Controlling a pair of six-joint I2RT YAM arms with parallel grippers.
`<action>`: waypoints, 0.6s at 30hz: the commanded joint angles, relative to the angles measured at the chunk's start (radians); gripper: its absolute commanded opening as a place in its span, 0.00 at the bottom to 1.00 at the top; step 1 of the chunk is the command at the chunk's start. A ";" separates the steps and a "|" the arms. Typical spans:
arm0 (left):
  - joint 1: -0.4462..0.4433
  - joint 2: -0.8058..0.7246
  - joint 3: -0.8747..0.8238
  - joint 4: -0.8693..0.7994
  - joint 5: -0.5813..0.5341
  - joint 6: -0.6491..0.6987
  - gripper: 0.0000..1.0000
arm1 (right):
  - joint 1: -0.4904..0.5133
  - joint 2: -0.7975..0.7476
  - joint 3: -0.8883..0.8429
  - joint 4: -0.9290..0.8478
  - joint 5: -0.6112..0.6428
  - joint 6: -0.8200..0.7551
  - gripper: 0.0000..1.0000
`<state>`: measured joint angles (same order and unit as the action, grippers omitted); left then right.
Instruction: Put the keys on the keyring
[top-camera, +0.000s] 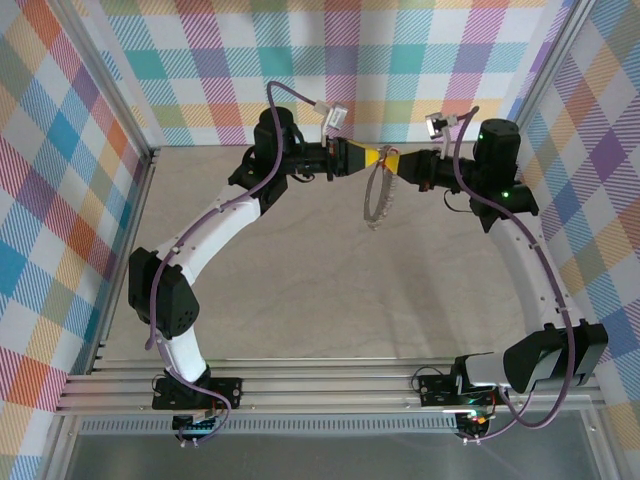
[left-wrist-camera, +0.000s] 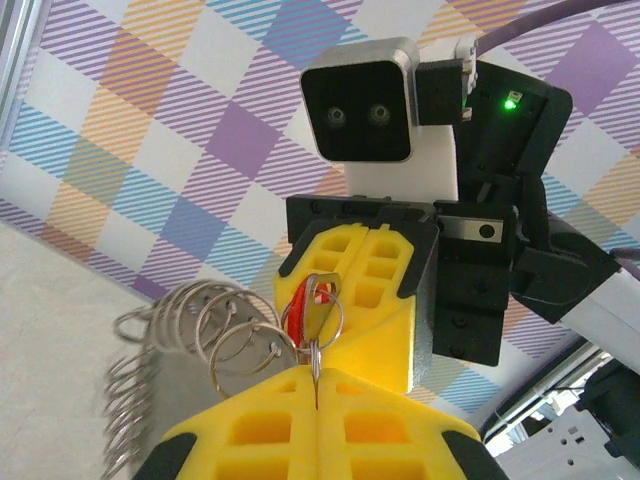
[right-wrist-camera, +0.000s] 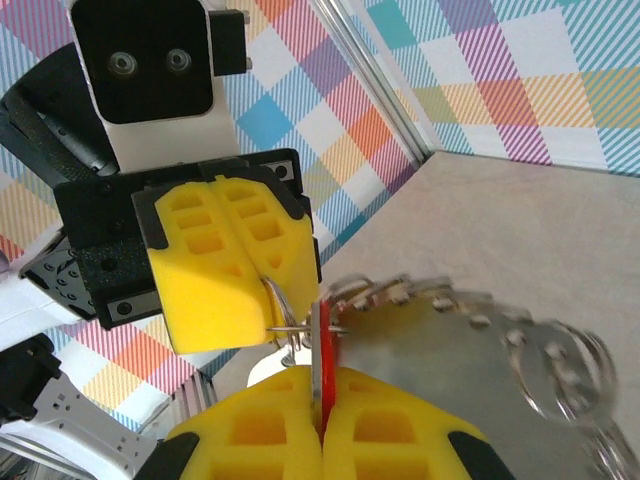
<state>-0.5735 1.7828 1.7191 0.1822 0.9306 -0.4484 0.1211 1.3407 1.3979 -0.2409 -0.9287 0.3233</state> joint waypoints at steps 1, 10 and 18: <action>-0.006 -0.046 0.005 0.030 0.028 0.008 0.00 | -0.014 0.009 0.057 0.000 -0.019 -0.014 0.00; -0.007 -0.042 0.007 0.042 0.028 0.001 0.00 | 0.017 0.023 0.059 0.000 -0.052 -0.006 0.00; -0.008 -0.038 0.010 0.043 0.028 -0.004 0.00 | 0.022 0.038 0.103 -0.115 -0.017 -0.092 0.00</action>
<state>-0.5747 1.7828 1.7191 0.1860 0.9329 -0.4488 0.1341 1.3663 1.4509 -0.2985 -0.9535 0.2970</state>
